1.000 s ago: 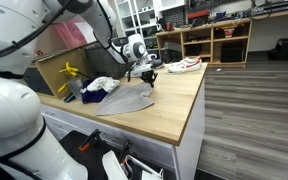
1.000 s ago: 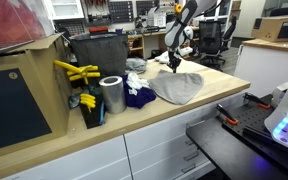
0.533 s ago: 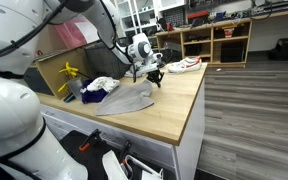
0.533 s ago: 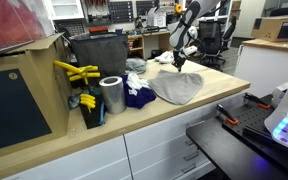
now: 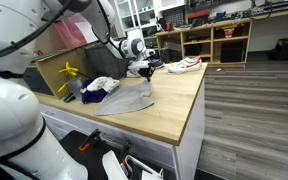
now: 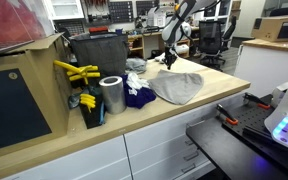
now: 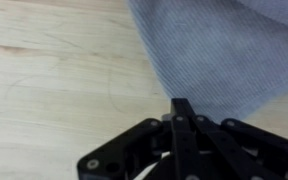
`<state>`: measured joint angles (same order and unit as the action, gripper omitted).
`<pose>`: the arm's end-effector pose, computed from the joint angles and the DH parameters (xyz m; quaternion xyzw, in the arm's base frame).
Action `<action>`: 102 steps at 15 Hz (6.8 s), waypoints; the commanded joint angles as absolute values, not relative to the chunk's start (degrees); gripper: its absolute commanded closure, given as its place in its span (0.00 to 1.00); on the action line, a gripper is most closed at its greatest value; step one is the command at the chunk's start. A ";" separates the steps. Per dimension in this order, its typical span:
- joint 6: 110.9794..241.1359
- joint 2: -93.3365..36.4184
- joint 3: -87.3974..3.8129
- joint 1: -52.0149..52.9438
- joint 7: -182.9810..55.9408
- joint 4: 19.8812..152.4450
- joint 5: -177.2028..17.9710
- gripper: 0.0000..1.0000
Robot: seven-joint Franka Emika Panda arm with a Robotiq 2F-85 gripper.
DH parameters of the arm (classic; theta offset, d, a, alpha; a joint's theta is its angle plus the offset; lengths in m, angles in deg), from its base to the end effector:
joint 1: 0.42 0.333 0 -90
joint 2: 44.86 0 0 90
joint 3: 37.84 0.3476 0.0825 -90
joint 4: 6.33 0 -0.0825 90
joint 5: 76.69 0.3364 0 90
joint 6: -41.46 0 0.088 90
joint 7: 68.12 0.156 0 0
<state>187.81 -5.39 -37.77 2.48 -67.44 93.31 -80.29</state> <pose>0.6733 0.0340 0.2049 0.9968 0.0448 0.0637 0.0166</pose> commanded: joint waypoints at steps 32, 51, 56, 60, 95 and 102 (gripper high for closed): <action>187.19 -6.27 -54.80 7.98 -59.15 99.23 -106.29 1.00; 167.54 -31.02 -44.06 1.23 -62.44 120.13 -93.12 0.44; 166.24 -32.78 -45.62 -2.03 -61.80 125.07 -94.37 0.07; 169.24 -32.28 -46.16 -3.66 -62.79 128.26 -96.04 0.00; 186.96 -26.71 -46.92 1.29 -59.53 129.90 -100.40 0.95; 167.74 -38.28 -45.59 2.65 -61.32 127.95 -107.80 0.99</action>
